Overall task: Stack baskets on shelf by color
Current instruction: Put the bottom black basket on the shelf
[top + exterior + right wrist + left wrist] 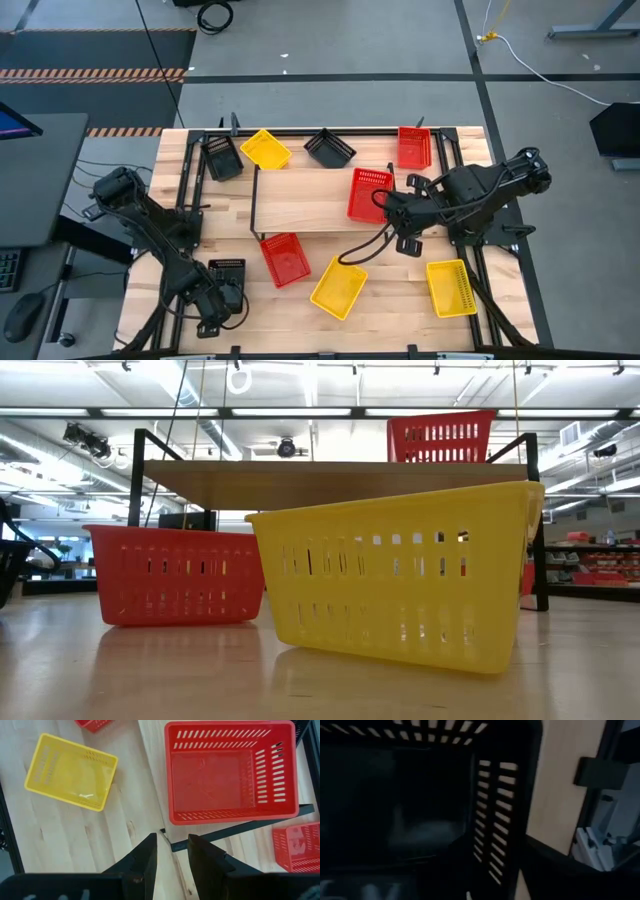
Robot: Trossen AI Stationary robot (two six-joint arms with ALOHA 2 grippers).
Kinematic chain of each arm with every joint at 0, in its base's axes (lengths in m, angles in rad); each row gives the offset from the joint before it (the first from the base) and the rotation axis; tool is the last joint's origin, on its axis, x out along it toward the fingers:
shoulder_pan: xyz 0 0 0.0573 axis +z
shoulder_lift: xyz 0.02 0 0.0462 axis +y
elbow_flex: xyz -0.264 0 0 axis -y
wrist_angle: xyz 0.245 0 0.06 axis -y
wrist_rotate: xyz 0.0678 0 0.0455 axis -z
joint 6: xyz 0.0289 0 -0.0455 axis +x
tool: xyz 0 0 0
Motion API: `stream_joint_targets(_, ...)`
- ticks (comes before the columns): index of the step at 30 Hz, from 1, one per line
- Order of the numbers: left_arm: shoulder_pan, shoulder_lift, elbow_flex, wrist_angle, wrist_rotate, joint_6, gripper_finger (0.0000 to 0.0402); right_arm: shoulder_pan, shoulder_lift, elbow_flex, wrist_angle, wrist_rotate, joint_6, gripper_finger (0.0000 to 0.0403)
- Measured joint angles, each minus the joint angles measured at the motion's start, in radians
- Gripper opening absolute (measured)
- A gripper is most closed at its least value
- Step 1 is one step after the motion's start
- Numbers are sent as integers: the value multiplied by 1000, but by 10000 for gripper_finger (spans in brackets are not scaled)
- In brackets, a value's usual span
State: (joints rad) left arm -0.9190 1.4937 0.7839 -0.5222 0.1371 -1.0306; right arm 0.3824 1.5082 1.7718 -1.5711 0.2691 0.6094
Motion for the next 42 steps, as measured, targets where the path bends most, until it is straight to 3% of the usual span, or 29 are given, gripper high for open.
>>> stream_joint_targets(4, 23, 0, 32, -17, 23, -14, 42, -13, 0, 0, 0, 2, -7, 113)
stream_joint_targets(6, 37, 0, 73, -63, 28, -22, 16, -14, 0, 0, 0, 6, -8, 113)
stream_joint_targets(9, 55, 0, 180, -179, 11, -10, 13, -13, -3, 0, 0, 38, -8, 113)
stream_joint_targets(15, 95, 0, 506, -524, -16, 82, 10, -15, -15, 0, 0, 81, -10, 113)
stream_joint_targets(20, 153, -1, 784, -798, -91, 147, 10, -21, -15, 0, 0, 88, -10, 113)
stream_joint_targets(25, 277, -2, 976, -980, -196, 250, 10, -21, -15, 0, 0, 108, -7, 113)
stream_joint_targets(33, 540, 27, 1026, -995, -242, 574, 10, -31, -16, 0, 0, 102, -2, 113)
stream_joint_targets(42, 716, 188, 1025, -971, -242, 885, 10, -50, -16, 0, 0, 74, 27, 113)
